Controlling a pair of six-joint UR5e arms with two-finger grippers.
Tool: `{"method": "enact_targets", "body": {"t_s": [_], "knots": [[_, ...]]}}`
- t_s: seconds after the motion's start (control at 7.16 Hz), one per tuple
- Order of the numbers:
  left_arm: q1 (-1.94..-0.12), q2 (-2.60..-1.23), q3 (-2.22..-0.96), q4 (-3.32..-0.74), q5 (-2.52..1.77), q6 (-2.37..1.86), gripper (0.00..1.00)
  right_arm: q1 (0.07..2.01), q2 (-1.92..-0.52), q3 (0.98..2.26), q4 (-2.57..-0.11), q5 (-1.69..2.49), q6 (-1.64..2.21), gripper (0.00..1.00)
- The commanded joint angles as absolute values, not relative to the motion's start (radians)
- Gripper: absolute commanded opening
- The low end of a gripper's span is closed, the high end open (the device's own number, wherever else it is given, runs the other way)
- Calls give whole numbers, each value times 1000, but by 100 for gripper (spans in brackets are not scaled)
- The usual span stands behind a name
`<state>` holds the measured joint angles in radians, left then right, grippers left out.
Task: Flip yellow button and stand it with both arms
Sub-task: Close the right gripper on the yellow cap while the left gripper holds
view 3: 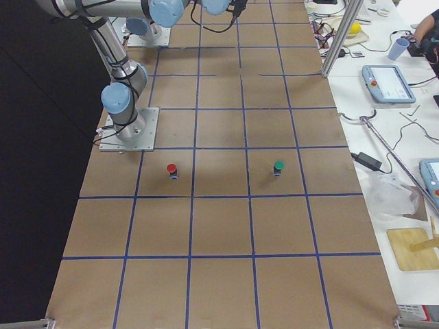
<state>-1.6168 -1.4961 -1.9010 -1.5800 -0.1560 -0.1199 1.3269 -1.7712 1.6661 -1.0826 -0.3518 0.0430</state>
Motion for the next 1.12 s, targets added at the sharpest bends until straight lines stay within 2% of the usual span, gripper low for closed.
{"method": "enact_targets", "body": {"t_s": [0.0, 0.14, 0.28, 0.7, 0.84, 0.98], "knots": [[-1617, -1496, -1902, -1580, -153, -126, 16, 1327, -1775, 1664, -1081, -351, 48, 73], [-1617, -1496, -1902, -1580, -153, -127, 16, 1327, -1784, 1664, -1083, -351, 55, 73], [-1617, -1494, -1902, -1580, -153, -127, 16, 1327, -1786, 1661, -1083, -351, 55, 68], [-1617, -1497, -1902, -1578, -156, -127, 16, 1327, -1815, 1669, -1084, -351, 46, 42], [-1617, -1497, -1901, -1578, -156, -127, 16, 1327, -1810, 1666, -1086, -353, 40, 40], [-1617, -1497, -1901, -1578, -155, -126, 22, 1327, -1809, 1663, -1088, -353, 40, 40]]}}
